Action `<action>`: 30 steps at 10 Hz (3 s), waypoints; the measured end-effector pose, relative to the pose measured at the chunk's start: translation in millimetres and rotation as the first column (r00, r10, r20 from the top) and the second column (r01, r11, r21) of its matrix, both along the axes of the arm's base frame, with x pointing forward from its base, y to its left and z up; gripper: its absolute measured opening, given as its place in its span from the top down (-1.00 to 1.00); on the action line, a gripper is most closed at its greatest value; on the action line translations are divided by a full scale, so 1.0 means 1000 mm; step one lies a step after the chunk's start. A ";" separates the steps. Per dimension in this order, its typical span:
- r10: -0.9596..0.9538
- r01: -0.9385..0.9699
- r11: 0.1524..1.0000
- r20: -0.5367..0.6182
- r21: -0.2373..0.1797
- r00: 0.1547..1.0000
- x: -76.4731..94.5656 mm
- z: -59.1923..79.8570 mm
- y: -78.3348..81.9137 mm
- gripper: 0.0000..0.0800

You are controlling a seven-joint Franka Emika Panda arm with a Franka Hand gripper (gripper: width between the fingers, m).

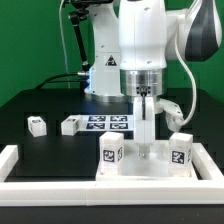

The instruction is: Assemble square table

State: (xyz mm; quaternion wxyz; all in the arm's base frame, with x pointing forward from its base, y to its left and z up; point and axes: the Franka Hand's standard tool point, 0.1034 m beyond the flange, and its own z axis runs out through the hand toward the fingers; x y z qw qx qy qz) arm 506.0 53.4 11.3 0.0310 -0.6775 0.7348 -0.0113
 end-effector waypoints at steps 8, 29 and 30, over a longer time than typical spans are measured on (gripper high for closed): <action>0.016 -0.016 1.000 -0.039 0.006 0.999 -0.012 -0.007 -0.001 0.40; 0.736 -0.734 0.665 -0.047 -0.136 0.676 -0.050 0.000 -0.081 0.86; 0.721 -0.720 0.682 -0.046 -0.125 0.691 -0.053 -0.003 -0.067 0.86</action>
Offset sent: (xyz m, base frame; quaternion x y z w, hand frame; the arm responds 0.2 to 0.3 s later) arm 0.0000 0.0000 0.0000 0.0000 0.0000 0.0000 1.0000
